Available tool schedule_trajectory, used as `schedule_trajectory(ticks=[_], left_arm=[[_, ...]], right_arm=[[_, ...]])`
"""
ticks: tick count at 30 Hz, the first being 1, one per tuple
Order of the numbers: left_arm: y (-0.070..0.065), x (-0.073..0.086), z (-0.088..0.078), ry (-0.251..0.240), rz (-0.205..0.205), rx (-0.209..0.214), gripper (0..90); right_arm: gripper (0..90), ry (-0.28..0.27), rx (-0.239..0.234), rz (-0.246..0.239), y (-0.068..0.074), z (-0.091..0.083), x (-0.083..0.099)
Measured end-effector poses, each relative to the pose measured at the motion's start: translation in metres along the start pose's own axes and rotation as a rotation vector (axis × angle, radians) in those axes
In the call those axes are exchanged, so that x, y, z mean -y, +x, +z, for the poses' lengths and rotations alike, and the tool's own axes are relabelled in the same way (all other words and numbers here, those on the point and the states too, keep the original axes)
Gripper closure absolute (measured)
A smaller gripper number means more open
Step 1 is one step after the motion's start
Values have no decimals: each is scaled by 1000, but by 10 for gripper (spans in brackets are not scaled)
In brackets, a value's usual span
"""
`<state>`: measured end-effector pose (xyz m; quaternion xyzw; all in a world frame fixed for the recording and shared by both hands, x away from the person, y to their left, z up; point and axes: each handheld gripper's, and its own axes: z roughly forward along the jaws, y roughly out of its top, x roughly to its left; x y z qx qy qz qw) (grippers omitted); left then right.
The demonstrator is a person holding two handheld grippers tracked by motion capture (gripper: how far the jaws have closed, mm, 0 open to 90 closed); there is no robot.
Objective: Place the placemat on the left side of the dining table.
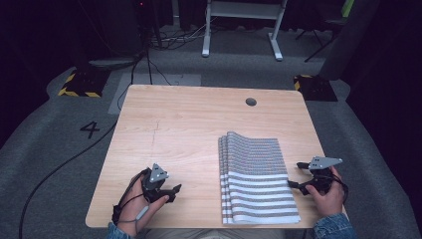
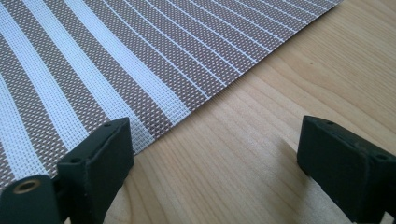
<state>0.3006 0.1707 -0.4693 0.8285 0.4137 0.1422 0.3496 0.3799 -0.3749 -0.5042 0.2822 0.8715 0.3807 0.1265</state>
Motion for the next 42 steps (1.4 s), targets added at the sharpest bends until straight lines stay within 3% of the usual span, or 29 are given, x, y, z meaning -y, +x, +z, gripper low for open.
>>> schedule_trajectory(ticks=[5,7,11,16,22,32,35,38,40,42], left_arm=[[1,-5,-6,-15,6,8,312],[1,-9,-9,-26,21,44,312],[-1,-15,-17,-43,42,68,311],[-5,-19,-21,-66,34,106,312],[-12,-32,-22,-94,44,124,321],[-38,-67,0,-103,103,208,332],[-47,-81,11,-95,154,233,332],[-53,-91,23,-85,166,261,331],[-59,-100,38,-85,152,301,330],[-60,-102,43,-84,152,314,330]], right_arm=[[109,0,0,1,0,0,0],[110,0,0,1,0,0,0],[113,0,-1,3,0,0,0],[113,0,2,3,0,0,0],[113,0,2,6,0,0,0],[113,0,6,8,0,0,0],[113,-1,8,13,0,0,0],[113,-1,10,14,0,0,0],[113,-1,9,14,0,0,0],[113,0,10,15,0,0,0]])
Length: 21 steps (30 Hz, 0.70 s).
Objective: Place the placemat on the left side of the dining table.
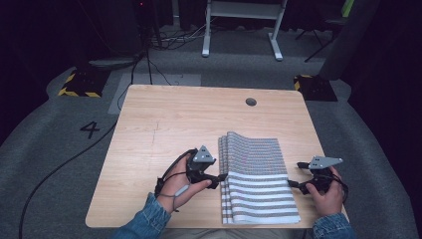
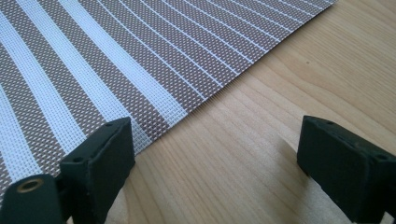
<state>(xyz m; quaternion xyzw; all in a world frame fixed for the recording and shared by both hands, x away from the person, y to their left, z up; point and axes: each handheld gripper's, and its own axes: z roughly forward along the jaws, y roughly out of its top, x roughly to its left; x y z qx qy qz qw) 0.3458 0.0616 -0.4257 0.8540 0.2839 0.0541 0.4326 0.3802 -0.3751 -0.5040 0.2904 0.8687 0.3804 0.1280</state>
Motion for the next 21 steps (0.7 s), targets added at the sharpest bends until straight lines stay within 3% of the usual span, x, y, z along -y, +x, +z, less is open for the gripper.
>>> schedule_trajectory(ticks=[4,7,14,16,18,19,21], left_arm=[[1,-4,26,26,-1,37,330],[4,-5,35,31,-10,43,329],[11,4,62,61,-69,80,314],[10,6,66,71,-67,84,315],[5,6,67,76,-27,81,319],[5,6,67,76,-27,81,316],[0,3,65,48,-25,92,329]], right_arm=[[113,0,0,0,0,0,0],[113,0,-1,-1,0,0,0],[113,0,0,0,0,0,0],[113,0,0,0,0,0,0],[113,0,0,0,0,0,0],[113,0,0,0,0,0,0],[113,-1,0,0,0,0,0]])
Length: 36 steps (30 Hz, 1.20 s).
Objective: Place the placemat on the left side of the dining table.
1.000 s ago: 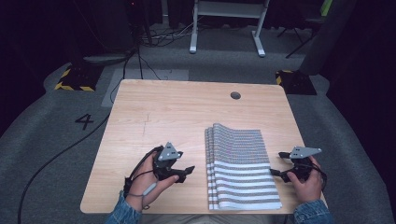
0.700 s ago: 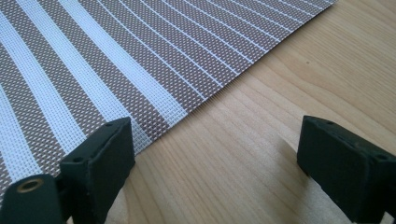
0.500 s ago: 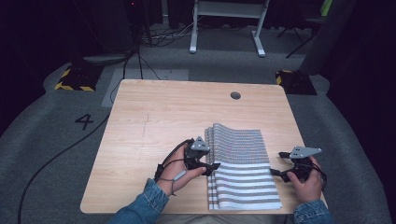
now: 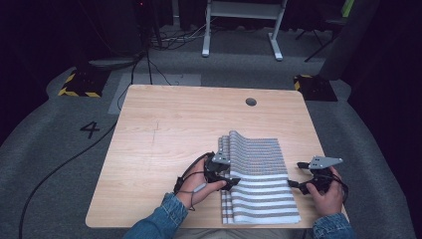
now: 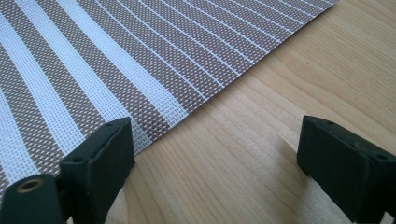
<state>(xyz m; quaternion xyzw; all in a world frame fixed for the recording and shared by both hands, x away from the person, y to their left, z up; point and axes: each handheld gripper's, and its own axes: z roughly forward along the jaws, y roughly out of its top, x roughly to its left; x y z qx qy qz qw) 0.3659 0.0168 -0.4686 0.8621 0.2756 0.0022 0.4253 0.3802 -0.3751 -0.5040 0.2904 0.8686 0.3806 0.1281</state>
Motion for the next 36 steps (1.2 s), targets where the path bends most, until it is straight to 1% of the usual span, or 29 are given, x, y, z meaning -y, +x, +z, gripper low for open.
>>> schedule_trajectory(ticks=[1,4,5,6,8,10,11,12,13,14,15,16,17,18,19,20,21,22,23,24,25,26,28,30,32,33,34,35,36], left_arm=[[0,-1,0,0,13,1,328],[-2,-1,4,4,4,2,313],[-2,-1,7,26,-7,2,305],[0,3,13,63,-12,9,304],[0,6,17,63,-26,23,302],[-1,6,18,64,-27,17,301],[-1,5,18,68,-25,21,306],[-2,4,18,79,-31,20,306],[-3,3,21,74,-29,29,361],[-4,2,22,76,-42,36,361],[-6,2,24,97,-45,39,410],[-9,1,25,108,-33,32,521],[-16,1,26,124,-9,25,579],[-16,1,26,124,-9,25,647],[-19,0,26,124,14,3,647],[-22,-1,26,126,31,-12,745],[-24,-2,26,125,45,-20,768],[-26,-3,25,122,49,-29,768],[-27,-5,24,104,51,-13,830],[-27,-5,24,104,51,-13,849],[-28,-6,22,93,61,-12,849],[-30,-7,19,85,80,-13,864],[-36,-9,13,52,88,-9,880],[-41,-14,6,21,111,-7,884],[-46,-19,-3,-7,132,6,885],[-50,-21,-10,-14,155,8,886],[-50,-21,-10,-14,155,8,886],[-52,-22,-14,-20,162,7,886],[-54,-24,-20,-19,183,9,887]], right_arm=[[113,0,0,0,0,0,0],[113,0,0,0,0,0,0],[113,1,0,0,0,0,0],[113,1,0,0,0,0,0],[112,1,0,-1,0,0,0],[112,1,0,-1,0,0,0],[113,1,0,-1,0,0,0],[113,1,0,-1,0,0,0],[113,1,0,-1,0,0,0],[113,1,0,-1,0,0,0],[113,0,0,-1,0,0,0],[113,1,-1,-1,0,0,0],[113,1,0,-1,0,0,0],[112,0,0,-1,0,0,0],[112,0,0,-1,0,0,0],[112,0,0,-1,0,0,0],[112,1,-1,-1,0,0,0],[112,1,-1,-1,0,0,0],[113,0,-1,-1,0,0,0],[113,0,-1,-1,0,0,0],[113,1,0,-1,0,0,0],[112,0,-1,-1,0,0,0],[112,0,0,-1,0,0,0],[112,1,1,-1,0,0,0],[112,1,0,0,0,0,0],[112,1,2,-1,0,0,0],[112,1,2,-1,0,0,0],[112,2,2,1,0,0,0],[112,2,1,3,0,0,0]])
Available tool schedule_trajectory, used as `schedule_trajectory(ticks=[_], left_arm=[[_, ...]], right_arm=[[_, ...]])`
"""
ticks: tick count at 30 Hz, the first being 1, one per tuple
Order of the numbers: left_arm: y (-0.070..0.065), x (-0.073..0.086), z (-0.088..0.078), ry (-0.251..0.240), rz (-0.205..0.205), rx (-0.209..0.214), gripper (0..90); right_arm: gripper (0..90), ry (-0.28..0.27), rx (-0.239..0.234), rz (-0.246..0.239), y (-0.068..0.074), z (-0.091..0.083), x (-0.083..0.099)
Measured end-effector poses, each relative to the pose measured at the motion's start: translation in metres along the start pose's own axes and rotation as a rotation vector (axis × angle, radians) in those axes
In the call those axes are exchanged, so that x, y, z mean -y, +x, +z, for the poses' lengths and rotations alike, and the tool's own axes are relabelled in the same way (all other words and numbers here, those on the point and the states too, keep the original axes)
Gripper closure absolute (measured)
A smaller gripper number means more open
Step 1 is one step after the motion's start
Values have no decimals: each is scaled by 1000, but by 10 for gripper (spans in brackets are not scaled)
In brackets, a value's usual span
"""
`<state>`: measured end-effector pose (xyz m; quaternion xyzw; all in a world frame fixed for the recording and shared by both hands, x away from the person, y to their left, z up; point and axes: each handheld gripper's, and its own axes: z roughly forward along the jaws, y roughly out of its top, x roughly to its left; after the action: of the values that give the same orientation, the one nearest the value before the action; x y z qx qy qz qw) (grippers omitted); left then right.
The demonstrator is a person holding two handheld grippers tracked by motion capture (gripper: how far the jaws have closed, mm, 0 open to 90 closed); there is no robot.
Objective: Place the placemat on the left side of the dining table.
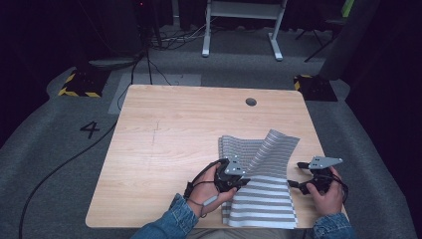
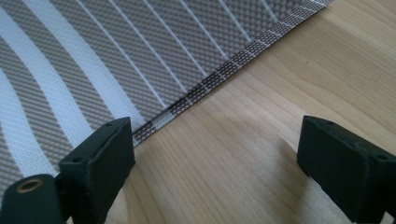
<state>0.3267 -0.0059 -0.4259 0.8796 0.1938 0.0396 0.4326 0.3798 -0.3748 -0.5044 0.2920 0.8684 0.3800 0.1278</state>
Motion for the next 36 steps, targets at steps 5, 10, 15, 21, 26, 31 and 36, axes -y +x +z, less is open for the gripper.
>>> schedule_trajectory(ticks=[5,10,15,21,26,31,36], left_arm=[[-1,-6,-18,-38,-8,5,887],[2,-11,-37,-47,5,-11,887],[8,-10,-55,-43,-6,-10,888],[16,-6,-83,-61,-16,-36,887],[19,0,-102,-59,-17,-92,887],[23,9,-117,-46,-32,-114,886],[30,16,-128,-32,-52,-100,884]], right_arm=[[112,1,0,0,0,0,0],[112,1,0,0,0,0,0],[112,1,0,0,0,0,0],[112,0,1,-1,0,0,0],[112,0,2,-1,0,0,0],[112,0,2,-1,0,0,0],[112,-3,1,-1,0,0,0]])
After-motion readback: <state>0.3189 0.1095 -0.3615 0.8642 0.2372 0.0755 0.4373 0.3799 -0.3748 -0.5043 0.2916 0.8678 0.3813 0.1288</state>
